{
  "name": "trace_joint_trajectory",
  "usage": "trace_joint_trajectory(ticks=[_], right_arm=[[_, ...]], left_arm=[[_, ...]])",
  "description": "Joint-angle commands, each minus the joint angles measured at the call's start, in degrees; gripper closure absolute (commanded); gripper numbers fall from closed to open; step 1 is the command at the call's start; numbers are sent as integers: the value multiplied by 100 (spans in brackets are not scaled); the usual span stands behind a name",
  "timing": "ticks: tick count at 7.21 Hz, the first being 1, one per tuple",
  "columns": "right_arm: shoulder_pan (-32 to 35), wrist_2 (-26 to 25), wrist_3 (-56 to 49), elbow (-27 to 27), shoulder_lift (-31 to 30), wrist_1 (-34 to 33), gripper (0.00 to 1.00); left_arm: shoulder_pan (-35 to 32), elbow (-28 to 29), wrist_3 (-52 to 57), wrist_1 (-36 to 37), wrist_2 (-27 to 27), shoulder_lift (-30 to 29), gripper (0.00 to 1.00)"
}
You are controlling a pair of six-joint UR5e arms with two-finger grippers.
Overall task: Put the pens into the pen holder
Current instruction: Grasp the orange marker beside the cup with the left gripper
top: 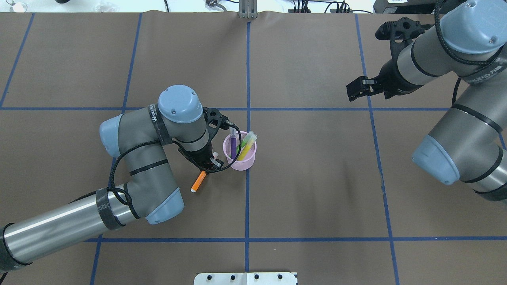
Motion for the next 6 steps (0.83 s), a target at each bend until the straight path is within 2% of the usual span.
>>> trace_joint_trajectory(ticks=[1,2,4,6], right_arm=[[8,6,-2,7,-43,12,1],[16,6,-2,16,-34,12,1],[25,6,-2,7,-34,12,1],[60,6,-2,7,-34,12,1]], left_arm=[[-39,-70,0,11,-28,-2,100],[-144,-314,0,124,-80,-2,100],[-171,-1156,-331,633,7,129,100],[-162,-1615,-1611,662,568,138,100]])
